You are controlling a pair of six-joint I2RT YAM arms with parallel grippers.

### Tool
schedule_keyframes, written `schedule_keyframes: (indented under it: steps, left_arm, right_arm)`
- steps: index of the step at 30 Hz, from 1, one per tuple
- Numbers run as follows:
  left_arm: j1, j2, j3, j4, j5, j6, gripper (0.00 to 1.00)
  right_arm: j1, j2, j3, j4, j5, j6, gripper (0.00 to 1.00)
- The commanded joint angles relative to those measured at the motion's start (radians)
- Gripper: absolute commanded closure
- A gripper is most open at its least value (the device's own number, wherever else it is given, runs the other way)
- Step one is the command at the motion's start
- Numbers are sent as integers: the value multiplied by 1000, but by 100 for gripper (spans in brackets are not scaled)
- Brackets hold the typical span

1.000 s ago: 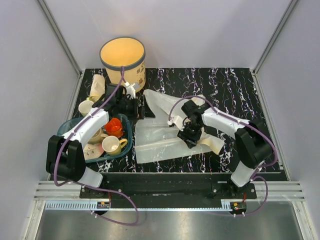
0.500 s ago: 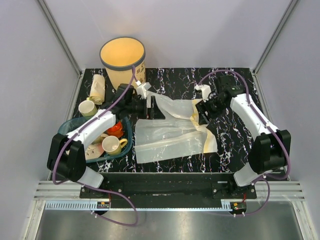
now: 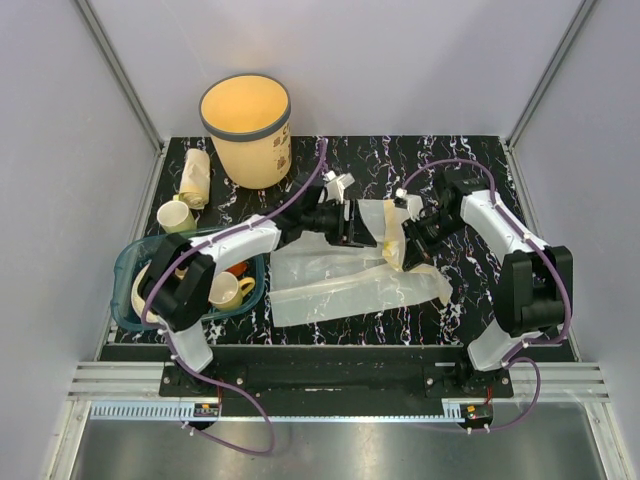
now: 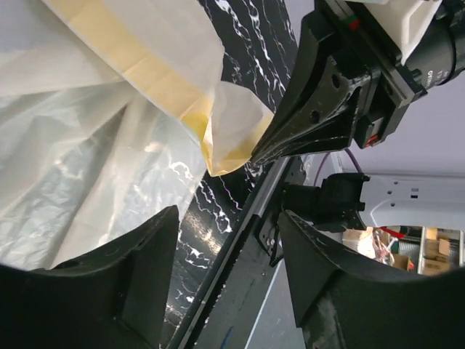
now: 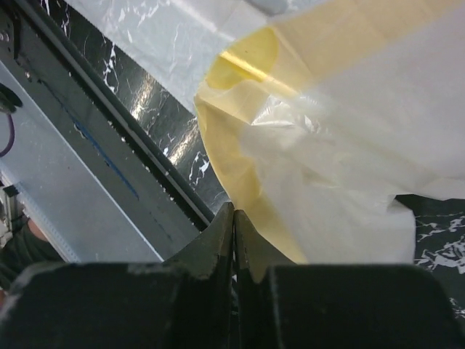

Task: Put the trash bags into the trash bin
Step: Unfold the trash bag at the center of the board.

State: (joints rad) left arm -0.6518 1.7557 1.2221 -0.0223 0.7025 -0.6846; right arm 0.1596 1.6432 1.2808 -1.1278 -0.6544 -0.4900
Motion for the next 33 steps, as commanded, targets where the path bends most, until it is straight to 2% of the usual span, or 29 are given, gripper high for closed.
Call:
schedule_keyframes:
  steps: [1,5,12,14,15,16,17,21,22,25,29,33]
  left_arm:
    - [-38,31,-39,206,22,-176,42]
    - [-75,80,-64,369,26,-268,43]
    - [-101,165,-52,442,-44,-320,44]
    - [-103,174,-50,456,-60,-314,58]
    - [-103,182,-49,466,-57,-310,69]
    - [-103,188,-47,481,-45,-306,94]
    - [-103,191,-49,486,-28,-285,100]
    - [-112,104,-117,495,-28,-213,100]
    - [-115,90,-134,495,-24,-198,100]
    - [-134,50,-190,504,-11,-155,100]
    - [-141,41,-199,472,-1,-86,100]
    - [-157,24,-187,424,-41,-18,100]
  right_arm:
    - [4,-48,-23,-29,-45,-44,91]
    - [4,-59,-31,-27,-45,-45,91]
    - [4,-68,-47,-21,-51,-47,91]
    - [4,-74,-52,-21,-54,-48,91]
    - [3,-77,-51,-21,-56,-47,89]
    - [3,-77,-46,-24,-60,-38,86]
    - [1,-82,-41,-27,-63,-30,82]
    - [-64,-89,43,-84,-134,-12,57]
    - [-101,-88,61,-86,-169,29,48]
    - [-121,-66,104,-84,-211,97,32]
    - [-86,-36,83,-9,-148,146,30]
    - [-69,20,71,-33,-174,185,31]
